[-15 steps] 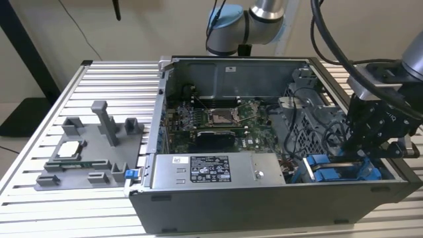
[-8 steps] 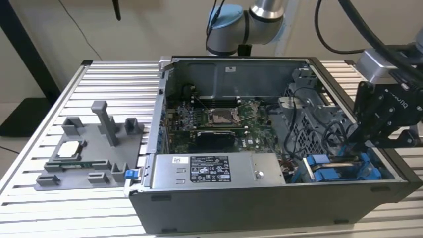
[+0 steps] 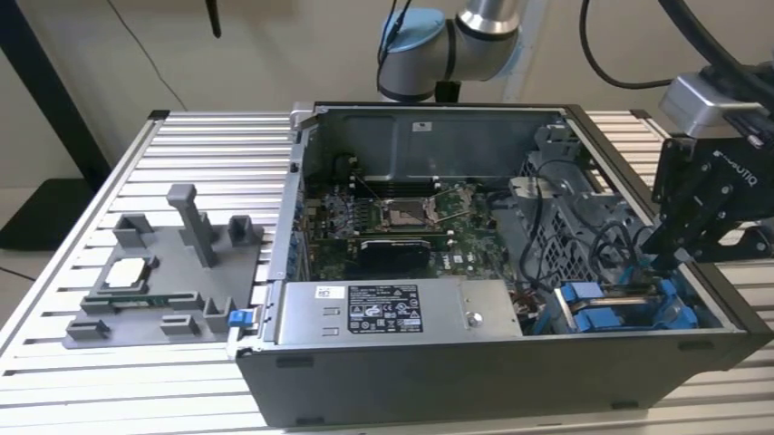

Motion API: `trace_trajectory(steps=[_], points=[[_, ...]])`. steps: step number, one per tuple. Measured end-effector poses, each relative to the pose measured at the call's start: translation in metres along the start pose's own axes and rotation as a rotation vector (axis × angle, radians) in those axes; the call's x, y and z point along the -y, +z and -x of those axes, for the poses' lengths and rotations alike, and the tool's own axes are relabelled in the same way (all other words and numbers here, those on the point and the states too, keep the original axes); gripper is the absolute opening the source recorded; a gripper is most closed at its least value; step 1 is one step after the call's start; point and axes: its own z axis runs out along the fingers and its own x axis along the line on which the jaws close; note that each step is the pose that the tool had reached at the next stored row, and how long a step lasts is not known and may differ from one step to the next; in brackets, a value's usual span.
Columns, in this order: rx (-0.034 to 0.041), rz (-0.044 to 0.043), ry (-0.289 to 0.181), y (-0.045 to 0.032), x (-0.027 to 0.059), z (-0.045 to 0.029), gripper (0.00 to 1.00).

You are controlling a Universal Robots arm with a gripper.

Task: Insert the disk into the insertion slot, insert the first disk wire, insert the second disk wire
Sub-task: 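Insert the first disk wire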

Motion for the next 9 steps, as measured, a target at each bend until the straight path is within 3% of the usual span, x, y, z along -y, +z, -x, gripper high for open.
trace_trajectory(steps=[4,7,9], points=[[-0.0002,0.0,0.0,-0.0002,0.0017,0.0001,1.0],[-0.0003,0.0031,0.0,-0.0006,0.0112,0.001,1.0],[-0.0005,0.0067,0.0,-0.005,0.0134,0.0017,1.0]])
